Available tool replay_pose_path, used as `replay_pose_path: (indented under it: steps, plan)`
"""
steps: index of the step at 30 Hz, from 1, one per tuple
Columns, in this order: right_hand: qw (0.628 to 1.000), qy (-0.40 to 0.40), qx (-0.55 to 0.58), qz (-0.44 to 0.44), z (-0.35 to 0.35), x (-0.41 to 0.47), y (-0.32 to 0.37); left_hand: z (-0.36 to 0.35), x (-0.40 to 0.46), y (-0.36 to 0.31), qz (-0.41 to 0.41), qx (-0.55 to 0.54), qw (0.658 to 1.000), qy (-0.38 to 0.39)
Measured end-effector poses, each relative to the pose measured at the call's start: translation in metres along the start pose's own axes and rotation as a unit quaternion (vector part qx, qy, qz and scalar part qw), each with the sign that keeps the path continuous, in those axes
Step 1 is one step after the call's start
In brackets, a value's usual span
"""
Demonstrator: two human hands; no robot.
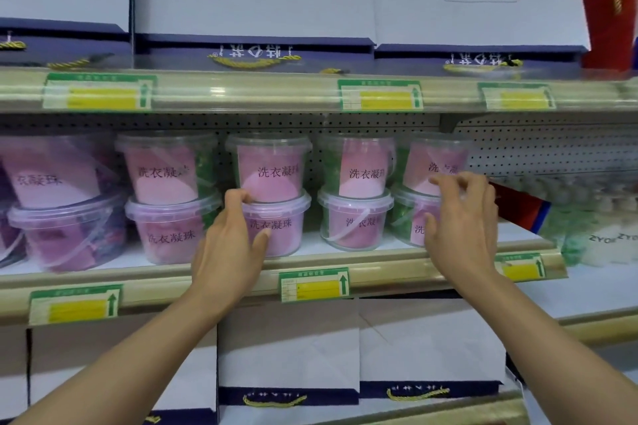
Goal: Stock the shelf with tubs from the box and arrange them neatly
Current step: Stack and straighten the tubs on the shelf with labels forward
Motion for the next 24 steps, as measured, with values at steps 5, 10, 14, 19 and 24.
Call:
replay_pose_path:
  steps: [5, 10, 14, 19, 24]
  plan:
    - [0.984, 0.078, 0.062, 0.148, -0.031, -0.003, 0.060, 0.004, 0.002, 0.000, 0.013, 0.009, 1.000, -0.022]
    - [0.985, 0.092, 0.052, 0.139, -0.046, -0.001, 0.064, 0.004, 0.005, 0.003, 0.026, 0.019, 0.999, -0.015]
    - [0.985, 0.082, 0.046, 0.144, -0.045, 0.001, 0.068, 0.003, 0.006, 0.002, 0.026, 0.015, 0.999, -0.012]
    - [0.985, 0.080, 0.052, 0.142, -0.043, -0.003, 0.069, 0.005, 0.005, 0.002, 0.021, 0.018, 1.000, -0.001]
    - [0.987, 0.064, 0.073, 0.126, -0.034, -0.013, 0.085, 0.010, -0.007, 0.002, -0.003, 0.048, 0.998, 0.046]
Point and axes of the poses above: each hand's wrist, its own x-axis towards the middle knuckle, its own z-axis out of the back of the hand, y = z × x, the point moved 9 cm from there along x, towards the middle knuckle, and after that the axes turned 13 degrees about x, right-handed, at the moved point
